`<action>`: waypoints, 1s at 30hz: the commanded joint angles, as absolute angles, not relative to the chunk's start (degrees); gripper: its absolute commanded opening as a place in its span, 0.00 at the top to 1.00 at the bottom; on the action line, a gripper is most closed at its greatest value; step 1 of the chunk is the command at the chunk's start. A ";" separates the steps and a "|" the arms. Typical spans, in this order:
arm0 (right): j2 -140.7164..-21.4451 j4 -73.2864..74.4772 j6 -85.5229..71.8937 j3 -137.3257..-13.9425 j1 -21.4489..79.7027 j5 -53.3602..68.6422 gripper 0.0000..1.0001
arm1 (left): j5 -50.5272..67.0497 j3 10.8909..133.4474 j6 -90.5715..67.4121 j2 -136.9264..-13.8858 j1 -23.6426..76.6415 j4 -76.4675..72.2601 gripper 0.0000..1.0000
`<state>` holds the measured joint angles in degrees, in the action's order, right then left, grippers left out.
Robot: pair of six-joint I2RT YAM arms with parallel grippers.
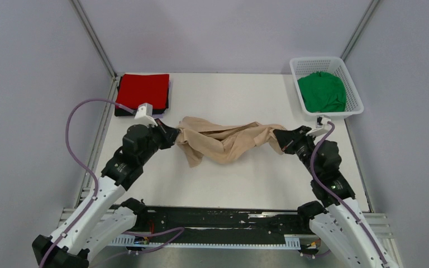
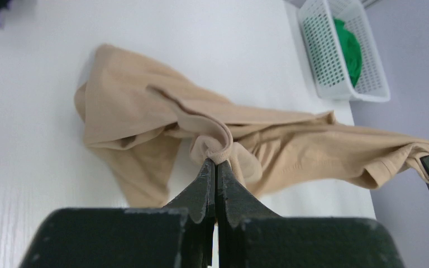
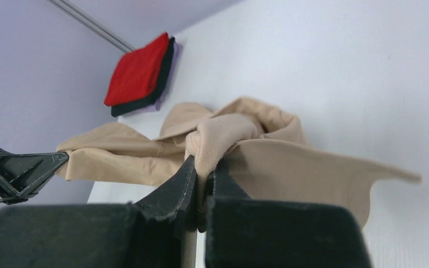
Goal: Fold and stack the t-shirts
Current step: Flatten out the tshirt
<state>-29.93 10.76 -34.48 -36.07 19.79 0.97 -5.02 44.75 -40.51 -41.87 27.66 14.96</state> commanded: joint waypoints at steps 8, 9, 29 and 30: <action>-26.65 10.87 -21.34 -60.69 19.97 -1.39 1.00 | -17.04 72.73 -27.95 -34.26 27.68 19.37 1.00; -26.35 11.19 -21.28 -62.32 20.00 -1.03 1.00 | -17.82 73.63 -27.44 -33.87 27.73 19.00 1.00; -34.50 16.80 -19.94 -87.36 19.93 14.26 1.00 | -6.12 100.33 -24.90 -39.16 27.69 24.10 1.00; -35.61 17.01 -19.61 -87.26 19.90 12.94 1.00 | -8.10 99.75 -24.70 -39.71 27.69 24.09 1.00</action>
